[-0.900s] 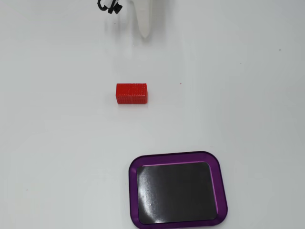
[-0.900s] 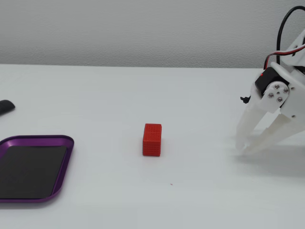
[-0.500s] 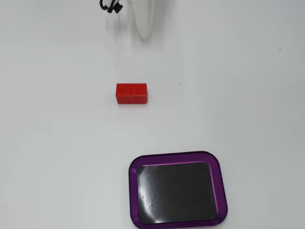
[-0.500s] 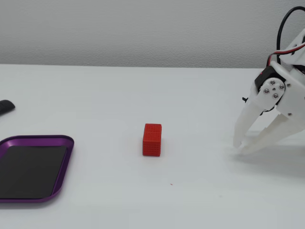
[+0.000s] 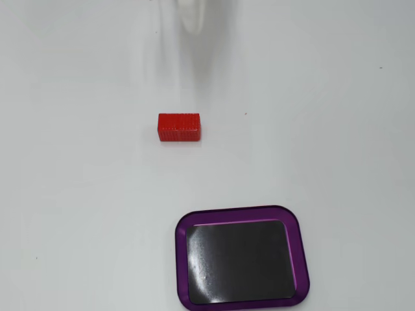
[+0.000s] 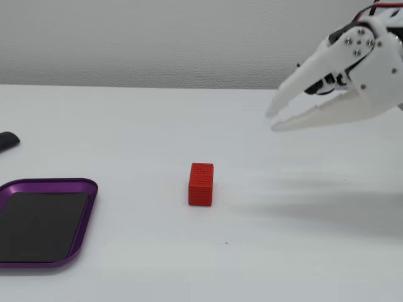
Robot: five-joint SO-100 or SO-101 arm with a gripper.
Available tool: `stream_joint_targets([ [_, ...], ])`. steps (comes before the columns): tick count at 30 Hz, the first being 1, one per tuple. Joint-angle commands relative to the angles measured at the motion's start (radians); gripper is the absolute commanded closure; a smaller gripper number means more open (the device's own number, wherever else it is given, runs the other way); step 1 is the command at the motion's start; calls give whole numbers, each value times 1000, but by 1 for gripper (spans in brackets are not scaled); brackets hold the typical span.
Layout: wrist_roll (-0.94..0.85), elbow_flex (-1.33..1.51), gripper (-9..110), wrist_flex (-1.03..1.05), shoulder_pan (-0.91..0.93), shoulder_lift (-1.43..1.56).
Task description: Pick up the cube and place it in the box.
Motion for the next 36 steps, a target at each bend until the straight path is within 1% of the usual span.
stream_joint_targets([
  [1, -8, -138, 96, 40, 0, 25],
  [3, -25, -183, 93, 84, 0, -110],
  [6, -66, -267, 87, 114, 0, -396],
  [12, -115, -630, 81, 204, 0, -922],
  [19, -115, -945, 75, 350, -3, -1362],
  [24, -130, -1045, 74, 359, -2, -1562],
  [29, -149, -1046, 74, 345, 6, -1678],
  [36, -183, -1034, 74, 190, 9, -1741],
])
